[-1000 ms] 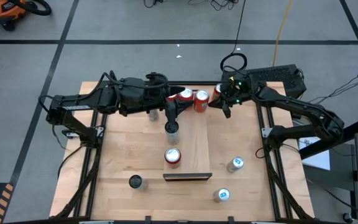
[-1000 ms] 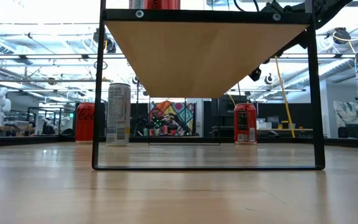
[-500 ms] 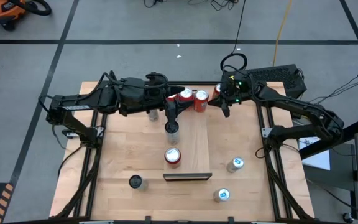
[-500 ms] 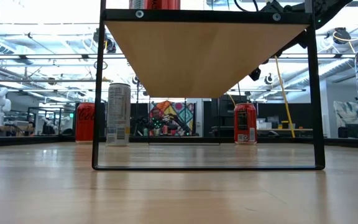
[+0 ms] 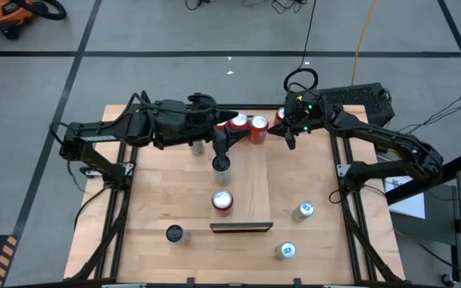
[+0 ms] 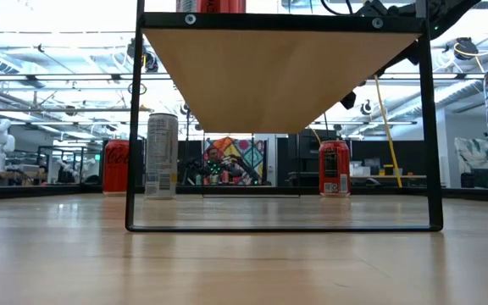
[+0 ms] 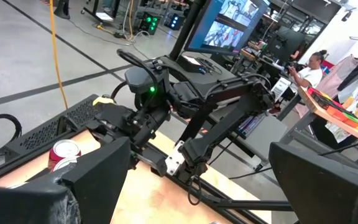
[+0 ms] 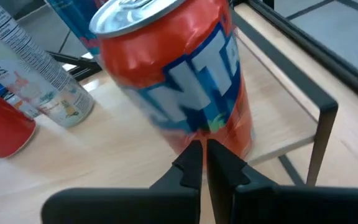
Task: Place canned beverage on shelf
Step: Put the orange soda can on the shelf aligned with the other orange soda can
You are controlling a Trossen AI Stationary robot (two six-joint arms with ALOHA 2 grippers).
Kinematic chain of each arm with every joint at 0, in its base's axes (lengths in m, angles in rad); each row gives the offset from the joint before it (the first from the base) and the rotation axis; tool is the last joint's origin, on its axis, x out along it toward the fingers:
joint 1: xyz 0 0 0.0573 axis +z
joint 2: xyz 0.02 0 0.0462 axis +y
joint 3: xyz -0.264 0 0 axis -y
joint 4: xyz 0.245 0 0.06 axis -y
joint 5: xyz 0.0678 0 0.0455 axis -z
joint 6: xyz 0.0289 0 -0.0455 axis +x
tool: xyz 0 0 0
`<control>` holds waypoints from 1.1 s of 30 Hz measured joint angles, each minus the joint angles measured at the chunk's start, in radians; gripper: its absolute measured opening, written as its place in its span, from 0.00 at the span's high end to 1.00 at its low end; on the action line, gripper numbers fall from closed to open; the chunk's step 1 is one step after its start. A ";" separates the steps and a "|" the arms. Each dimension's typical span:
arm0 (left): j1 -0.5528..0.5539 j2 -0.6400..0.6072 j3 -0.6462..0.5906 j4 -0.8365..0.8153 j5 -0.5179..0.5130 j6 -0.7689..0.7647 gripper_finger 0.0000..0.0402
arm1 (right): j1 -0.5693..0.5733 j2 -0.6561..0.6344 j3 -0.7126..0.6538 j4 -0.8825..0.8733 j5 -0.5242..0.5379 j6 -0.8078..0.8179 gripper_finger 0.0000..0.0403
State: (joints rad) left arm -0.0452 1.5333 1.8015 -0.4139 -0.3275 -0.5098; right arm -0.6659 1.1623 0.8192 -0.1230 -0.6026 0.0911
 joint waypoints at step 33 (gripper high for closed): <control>-0.003 0.000 0.000 -0.001 0.001 0.000 0.04 | 0.060 -0.014 0.000 -0.029 0.015 0.001 1.00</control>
State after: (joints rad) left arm -0.0483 1.5333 1.8015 -0.4145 -0.3267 -0.5095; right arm -0.6059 1.1488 0.8188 -0.1520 -0.5878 0.0925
